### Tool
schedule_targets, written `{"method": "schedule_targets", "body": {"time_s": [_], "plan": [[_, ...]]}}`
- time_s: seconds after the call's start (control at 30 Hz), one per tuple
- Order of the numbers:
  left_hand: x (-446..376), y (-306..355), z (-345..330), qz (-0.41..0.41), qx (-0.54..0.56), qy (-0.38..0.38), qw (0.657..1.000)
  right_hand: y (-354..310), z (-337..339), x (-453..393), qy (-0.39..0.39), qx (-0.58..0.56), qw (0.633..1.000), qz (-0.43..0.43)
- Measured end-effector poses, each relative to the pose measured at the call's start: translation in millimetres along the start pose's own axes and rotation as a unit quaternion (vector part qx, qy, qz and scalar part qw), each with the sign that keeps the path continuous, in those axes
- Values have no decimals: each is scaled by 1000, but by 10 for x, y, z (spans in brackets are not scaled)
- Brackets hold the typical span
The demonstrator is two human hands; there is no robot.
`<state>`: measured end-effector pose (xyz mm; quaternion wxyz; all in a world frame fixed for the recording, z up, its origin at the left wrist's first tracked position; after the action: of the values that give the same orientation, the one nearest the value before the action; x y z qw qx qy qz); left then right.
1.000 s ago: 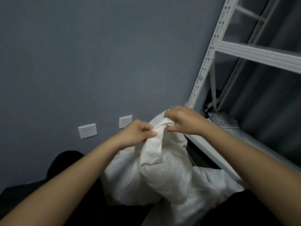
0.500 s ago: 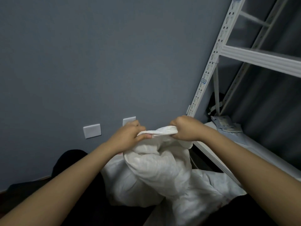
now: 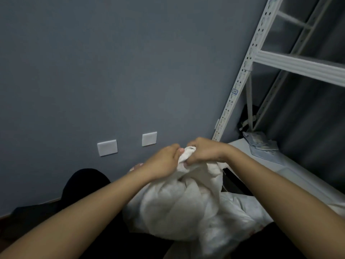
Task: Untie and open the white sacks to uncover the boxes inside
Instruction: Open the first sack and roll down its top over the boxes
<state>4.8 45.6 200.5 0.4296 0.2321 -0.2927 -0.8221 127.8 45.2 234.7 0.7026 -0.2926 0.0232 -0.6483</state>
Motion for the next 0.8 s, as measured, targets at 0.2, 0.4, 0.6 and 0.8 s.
{"method": "schedule_targets", "body": {"time_s": [0.2,0.4,0.6,0.8], "plan": [[13,-163,307,-4,56,72,996,157,203,40,211,127,965,91],[61,-177,401,-89,-30,82,992,243,348,225,311,22,943,117],[57,-245,607,-121,-225,125,959,269,361,211,125,-149,978,73],[98,-291,592,-117,-167,81,976,116,208,238,102,-159,978,84]]}}
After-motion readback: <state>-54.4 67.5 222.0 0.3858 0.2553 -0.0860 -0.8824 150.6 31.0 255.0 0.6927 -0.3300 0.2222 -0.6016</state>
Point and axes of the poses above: each hand's wrist, its own x-axis away from the middle knuckle, its own z-axis out of the back of the hand, y = z × x, the point moved 5 cm from there along -x, towards the middle knuckle, and after that the axes turned 6 degrees about -z, right-handed, at the moved point
